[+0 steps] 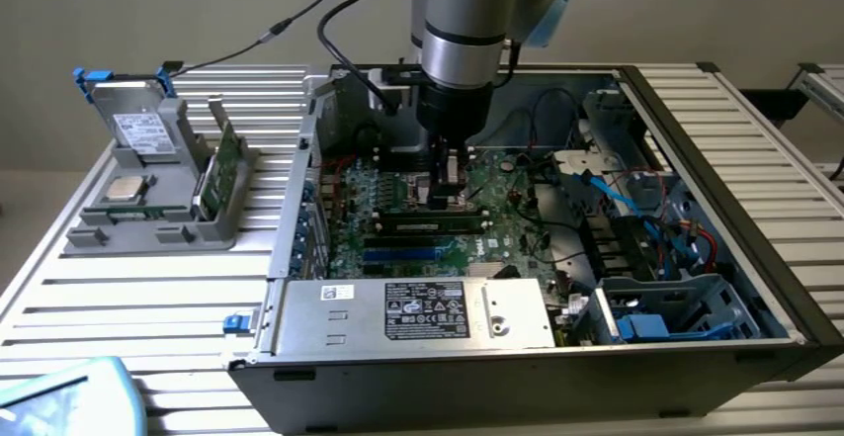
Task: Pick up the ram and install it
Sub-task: 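Press down the ram until it locks into place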
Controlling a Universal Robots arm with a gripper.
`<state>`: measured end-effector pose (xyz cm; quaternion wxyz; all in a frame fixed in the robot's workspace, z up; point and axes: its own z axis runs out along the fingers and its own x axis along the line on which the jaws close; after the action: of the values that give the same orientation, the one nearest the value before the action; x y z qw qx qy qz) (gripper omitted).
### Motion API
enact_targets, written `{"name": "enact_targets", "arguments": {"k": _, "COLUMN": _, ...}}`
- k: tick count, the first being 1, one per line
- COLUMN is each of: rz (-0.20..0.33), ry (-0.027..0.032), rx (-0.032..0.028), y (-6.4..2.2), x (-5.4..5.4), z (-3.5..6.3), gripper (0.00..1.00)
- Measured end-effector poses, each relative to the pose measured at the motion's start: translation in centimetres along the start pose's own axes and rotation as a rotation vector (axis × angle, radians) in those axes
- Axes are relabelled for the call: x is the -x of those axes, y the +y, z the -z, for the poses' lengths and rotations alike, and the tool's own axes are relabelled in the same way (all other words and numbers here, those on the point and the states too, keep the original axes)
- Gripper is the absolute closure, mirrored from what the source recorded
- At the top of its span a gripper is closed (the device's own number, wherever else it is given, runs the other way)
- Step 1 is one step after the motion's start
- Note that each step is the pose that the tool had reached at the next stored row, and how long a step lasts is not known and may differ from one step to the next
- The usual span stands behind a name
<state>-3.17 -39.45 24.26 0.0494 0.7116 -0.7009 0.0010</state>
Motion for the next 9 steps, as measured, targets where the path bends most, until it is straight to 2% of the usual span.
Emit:
{"name": "enact_targets", "arguments": {"k": 2, "rz": -0.020, "ry": -0.0014, "rx": 0.0014, "y": 0.02, "x": 0.00, "z": -0.04, "gripper": 0.89}}
{"name": "enact_targets", "arguments": {"k": 9, "rz": -0.145, "ry": -0.0100, "rx": 0.0104, "y": 0.01, "x": 0.02, "z": -0.36, "gripper": 0.89}}
